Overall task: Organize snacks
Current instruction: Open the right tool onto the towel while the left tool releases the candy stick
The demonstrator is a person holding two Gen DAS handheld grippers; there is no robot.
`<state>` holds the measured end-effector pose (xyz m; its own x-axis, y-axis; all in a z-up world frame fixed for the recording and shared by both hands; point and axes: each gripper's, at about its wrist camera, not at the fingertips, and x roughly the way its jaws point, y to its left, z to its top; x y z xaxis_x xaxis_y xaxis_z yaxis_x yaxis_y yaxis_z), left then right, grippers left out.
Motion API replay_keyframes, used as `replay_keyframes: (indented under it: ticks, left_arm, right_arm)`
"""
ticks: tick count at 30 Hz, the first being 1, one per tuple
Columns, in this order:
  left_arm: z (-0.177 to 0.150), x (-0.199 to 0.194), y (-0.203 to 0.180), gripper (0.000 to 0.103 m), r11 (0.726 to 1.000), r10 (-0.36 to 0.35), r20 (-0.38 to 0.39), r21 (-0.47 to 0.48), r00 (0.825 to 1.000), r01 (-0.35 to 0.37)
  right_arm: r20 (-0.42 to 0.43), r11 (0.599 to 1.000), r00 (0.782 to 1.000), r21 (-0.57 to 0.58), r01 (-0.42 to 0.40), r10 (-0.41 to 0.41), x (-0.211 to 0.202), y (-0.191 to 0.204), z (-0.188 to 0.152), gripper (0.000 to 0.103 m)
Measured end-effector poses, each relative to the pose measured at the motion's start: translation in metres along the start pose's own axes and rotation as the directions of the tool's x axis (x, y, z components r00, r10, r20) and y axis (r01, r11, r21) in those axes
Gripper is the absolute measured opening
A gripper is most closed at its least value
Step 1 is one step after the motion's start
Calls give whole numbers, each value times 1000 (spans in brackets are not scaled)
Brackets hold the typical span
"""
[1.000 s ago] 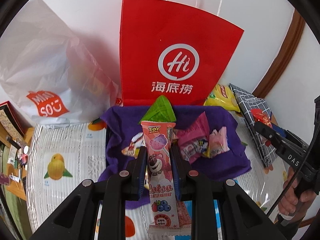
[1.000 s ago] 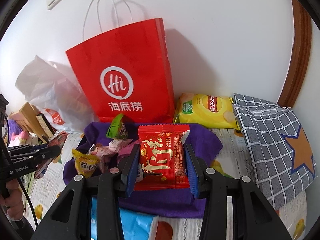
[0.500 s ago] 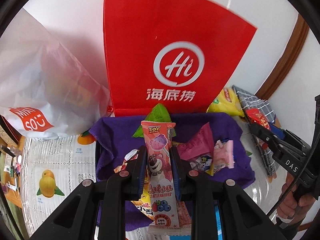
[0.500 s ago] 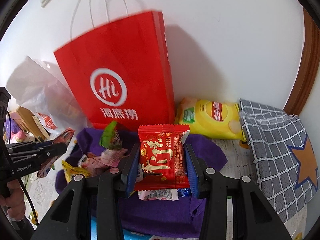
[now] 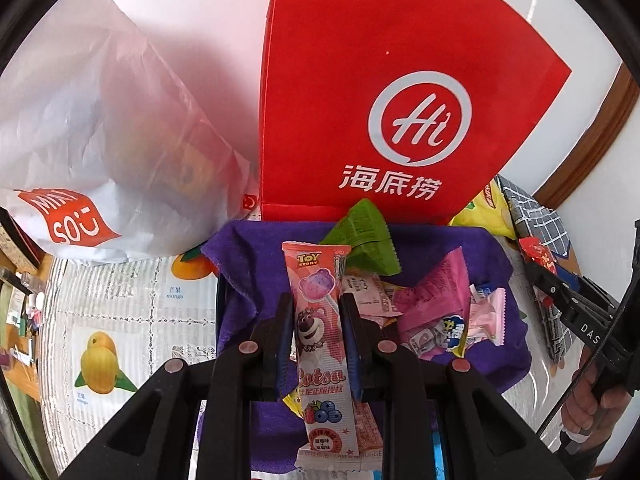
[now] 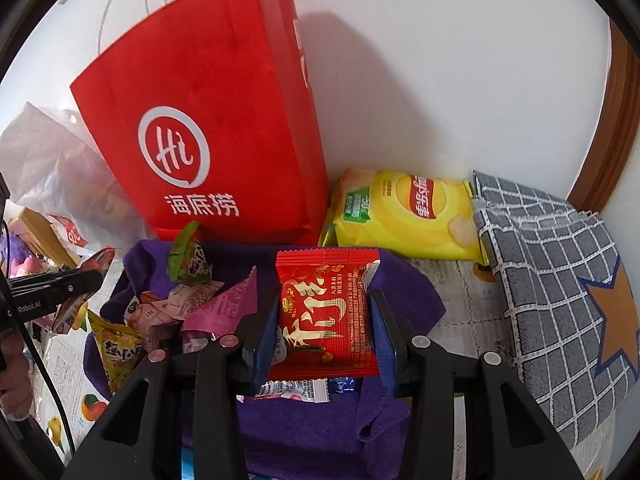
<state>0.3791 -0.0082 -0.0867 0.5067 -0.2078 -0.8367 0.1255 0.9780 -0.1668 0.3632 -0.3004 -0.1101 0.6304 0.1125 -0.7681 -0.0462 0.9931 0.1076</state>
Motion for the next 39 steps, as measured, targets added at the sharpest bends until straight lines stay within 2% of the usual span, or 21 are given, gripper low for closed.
replay_keyframes:
  ticks: [12,39]
  left_arm:
    - [-3,10,-8,22,1000,-22,-27,19,999,23]
    - [-13,36,-34,23,996,-45,-111,76,993,54]
  right_arm:
    - [-90,1000,996,-19,13,-14,28,3,-6,43]
    - [-147,998,989,-63,10,-20,48,22,-17,43]
